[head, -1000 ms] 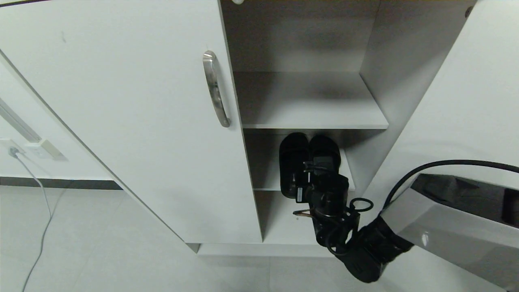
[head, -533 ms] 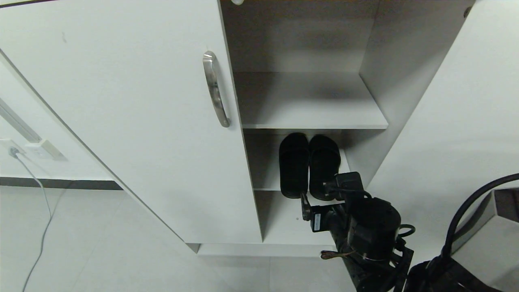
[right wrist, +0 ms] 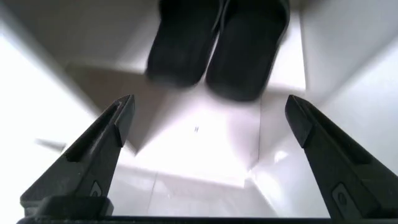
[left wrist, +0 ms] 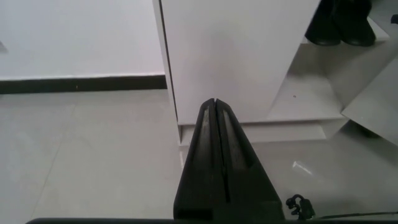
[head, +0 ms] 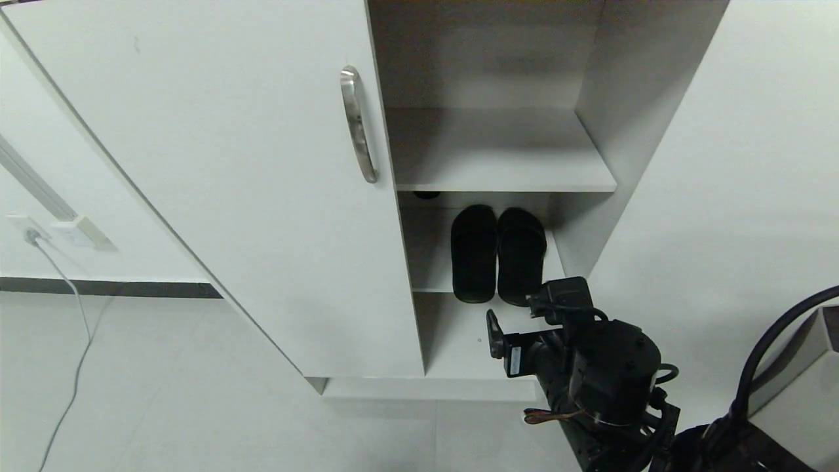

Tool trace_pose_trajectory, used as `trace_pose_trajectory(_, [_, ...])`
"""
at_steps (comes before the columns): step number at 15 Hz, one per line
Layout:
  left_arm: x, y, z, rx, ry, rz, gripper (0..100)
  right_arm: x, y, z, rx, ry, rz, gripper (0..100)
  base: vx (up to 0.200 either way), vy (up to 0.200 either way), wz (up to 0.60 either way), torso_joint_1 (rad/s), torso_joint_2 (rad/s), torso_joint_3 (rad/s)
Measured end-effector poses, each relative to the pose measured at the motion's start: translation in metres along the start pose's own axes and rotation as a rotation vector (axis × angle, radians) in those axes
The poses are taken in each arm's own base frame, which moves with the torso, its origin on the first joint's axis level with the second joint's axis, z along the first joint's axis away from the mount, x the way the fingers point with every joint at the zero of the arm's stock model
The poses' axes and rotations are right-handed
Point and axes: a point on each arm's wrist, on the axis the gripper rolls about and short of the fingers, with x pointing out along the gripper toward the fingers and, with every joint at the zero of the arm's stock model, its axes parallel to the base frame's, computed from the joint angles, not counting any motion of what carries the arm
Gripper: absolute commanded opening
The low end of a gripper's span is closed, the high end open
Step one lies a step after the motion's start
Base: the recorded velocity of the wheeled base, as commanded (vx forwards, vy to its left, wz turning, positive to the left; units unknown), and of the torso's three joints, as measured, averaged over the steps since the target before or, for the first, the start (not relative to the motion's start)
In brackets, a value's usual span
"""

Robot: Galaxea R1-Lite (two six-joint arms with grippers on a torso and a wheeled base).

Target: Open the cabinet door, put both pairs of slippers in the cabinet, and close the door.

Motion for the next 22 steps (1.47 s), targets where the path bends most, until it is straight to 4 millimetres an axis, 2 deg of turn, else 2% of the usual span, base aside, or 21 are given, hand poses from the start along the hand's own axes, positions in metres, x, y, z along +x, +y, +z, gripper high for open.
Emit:
trace_pose_trajectory(13, [0.0, 0.0, 0.0, 0.001, 0.0, -0.001, 0, -0.0005, -0.0014, 0.0014, 0.002, -0.002, -0.003, 100, 0.0, 0.0, 0.0, 0.0, 0.0, 0.0])
trace_pose_trajectory(22, [0.0, 0.0, 0.0, 0.003, 0.0, -0.001, 0, -0.0008, -0.0015, 0.001, 0.0, -0.001, -0.001, 100, 0.0, 0.0, 0.0, 0.001, 0.0, 0.181])
